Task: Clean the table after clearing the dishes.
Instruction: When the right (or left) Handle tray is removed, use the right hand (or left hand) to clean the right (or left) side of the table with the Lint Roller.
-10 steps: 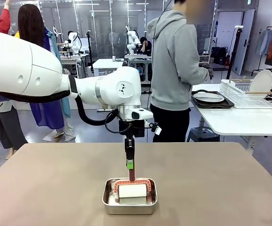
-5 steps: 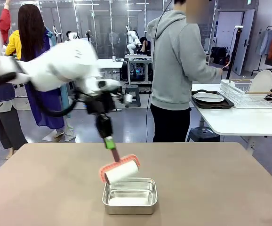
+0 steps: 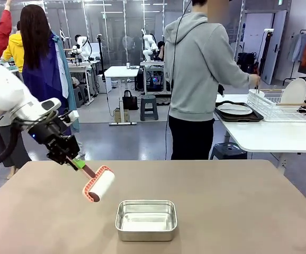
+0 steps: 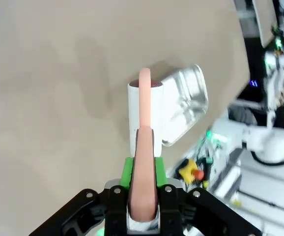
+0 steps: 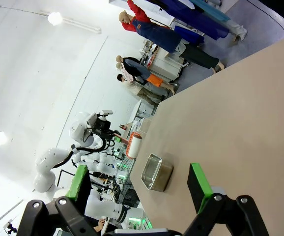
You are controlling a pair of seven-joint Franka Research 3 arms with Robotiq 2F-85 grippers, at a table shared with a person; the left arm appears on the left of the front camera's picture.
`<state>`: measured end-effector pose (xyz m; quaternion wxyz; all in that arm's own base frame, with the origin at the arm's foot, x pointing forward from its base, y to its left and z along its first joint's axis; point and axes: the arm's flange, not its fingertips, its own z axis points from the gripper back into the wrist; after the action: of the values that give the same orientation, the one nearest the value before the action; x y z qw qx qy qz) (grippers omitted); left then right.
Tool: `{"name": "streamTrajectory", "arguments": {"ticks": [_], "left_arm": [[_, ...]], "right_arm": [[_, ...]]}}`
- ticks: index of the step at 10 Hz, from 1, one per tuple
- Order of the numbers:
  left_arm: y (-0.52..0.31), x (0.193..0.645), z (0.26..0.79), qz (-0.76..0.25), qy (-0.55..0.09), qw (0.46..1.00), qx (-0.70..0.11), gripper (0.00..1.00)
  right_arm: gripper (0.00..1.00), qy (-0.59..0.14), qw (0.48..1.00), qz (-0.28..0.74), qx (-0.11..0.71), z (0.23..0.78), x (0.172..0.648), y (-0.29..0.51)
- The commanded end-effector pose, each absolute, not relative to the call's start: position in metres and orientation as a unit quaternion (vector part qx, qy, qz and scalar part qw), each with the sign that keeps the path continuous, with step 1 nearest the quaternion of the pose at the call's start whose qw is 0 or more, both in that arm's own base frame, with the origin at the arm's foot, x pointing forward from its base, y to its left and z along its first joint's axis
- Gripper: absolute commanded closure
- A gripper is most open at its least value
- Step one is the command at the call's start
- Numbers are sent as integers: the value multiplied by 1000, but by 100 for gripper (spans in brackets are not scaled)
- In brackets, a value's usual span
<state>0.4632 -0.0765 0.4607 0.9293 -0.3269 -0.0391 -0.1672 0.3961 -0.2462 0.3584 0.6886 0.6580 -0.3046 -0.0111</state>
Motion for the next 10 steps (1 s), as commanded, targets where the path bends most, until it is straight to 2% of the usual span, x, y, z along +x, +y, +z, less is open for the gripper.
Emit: {"name": "streamTrajectory", "arguments": {"ticks": [1,2,5,6,7,8,10], "left_arm": [[-102,457,459,-167,-74,948,-260,100],[-77,463,461,-167,-39,929,-327,100],[-77,463,461,-167,-39,929,-327,100],[-79,461,453,-164,-51,933,-315,80],[-83,495,450,-124,-75,935,-323,80],[-83,509,440,-75,-94,927,-355,80],[-88,525,409,-79,-79,926,-362,80]], "right_arm": [[0,-303,688,-11,660,362,395,-244],[0,-303,688,-11,660,362,395,-244],[0,-303,688,-11,660,362,395,-244],[0,-303,688,-11,660,362,395,-244],[0,-303,688,-11,660,362,395,-244],[0,-303,688,-11,660,362,395,-244],[0,-303,688,-11,660,362,395,-244]]}}
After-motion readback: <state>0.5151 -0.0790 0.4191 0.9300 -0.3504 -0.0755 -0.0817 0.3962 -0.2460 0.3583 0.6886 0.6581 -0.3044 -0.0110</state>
